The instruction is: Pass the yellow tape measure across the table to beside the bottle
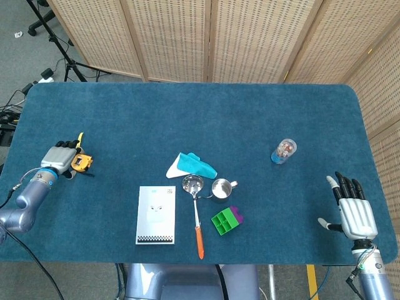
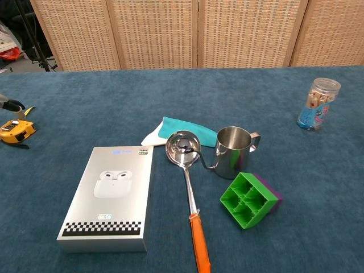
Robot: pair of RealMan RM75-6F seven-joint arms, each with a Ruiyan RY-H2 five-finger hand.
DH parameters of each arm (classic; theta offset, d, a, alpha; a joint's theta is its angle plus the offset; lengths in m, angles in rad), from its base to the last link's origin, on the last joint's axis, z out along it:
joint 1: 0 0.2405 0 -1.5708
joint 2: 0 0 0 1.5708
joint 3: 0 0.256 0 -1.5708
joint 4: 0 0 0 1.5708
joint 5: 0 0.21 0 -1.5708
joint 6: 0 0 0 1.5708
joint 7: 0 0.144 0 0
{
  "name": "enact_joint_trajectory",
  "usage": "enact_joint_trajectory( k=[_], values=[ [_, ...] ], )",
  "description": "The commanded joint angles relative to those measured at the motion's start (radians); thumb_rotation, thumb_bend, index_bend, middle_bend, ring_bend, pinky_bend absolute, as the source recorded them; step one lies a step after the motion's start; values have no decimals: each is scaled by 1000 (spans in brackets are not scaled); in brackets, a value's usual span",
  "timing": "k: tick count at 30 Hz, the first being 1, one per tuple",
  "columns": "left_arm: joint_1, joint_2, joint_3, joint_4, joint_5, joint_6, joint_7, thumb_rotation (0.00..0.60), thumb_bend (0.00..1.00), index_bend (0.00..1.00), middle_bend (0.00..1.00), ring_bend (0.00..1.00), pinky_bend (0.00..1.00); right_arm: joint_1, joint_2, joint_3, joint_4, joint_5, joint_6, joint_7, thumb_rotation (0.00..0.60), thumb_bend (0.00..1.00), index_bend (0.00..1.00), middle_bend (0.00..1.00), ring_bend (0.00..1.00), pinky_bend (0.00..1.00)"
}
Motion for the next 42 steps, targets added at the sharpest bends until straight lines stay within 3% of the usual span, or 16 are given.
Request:
enact_joint_trajectory(
  k=[1, 14, 26, 37, 42],
  values=[
    [-1, -2, 1, 2, 0, -1, 2, 600, 364, 252, 0, 0, 0, 0, 0, 0, 0, 0, 1, 2, 600, 53, 14, 0, 0, 0],
    [-5, -13, 10, 6, -16, 3, 23, 600, 363, 269, 0, 0, 0, -4, 1, 1, -1, -7, 9, 12, 600, 53, 14, 0, 0, 0],
    [-2, -43, 17, 33, -41, 14, 51, 600, 367, 359, 0, 0, 0, -6, 1, 2, 1, -14, 18, 20, 600, 53, 14, 0, 0, 0],
    [10, -51, 4, 27, -54, 83, 83, 600, 411, 573, 0, 0, 0, -9, 2, 0, -3, -24, 26, 23, 600, 53, 14, 0, 0, 0],
    [2, -16, -20, -14, -57, 107, 85, 600, 425, 600, 0, 0, 0, -8, 3, 1, -3, -22, 23, 26, 600, 53, 14, 0, 0, 0]
  ],
)
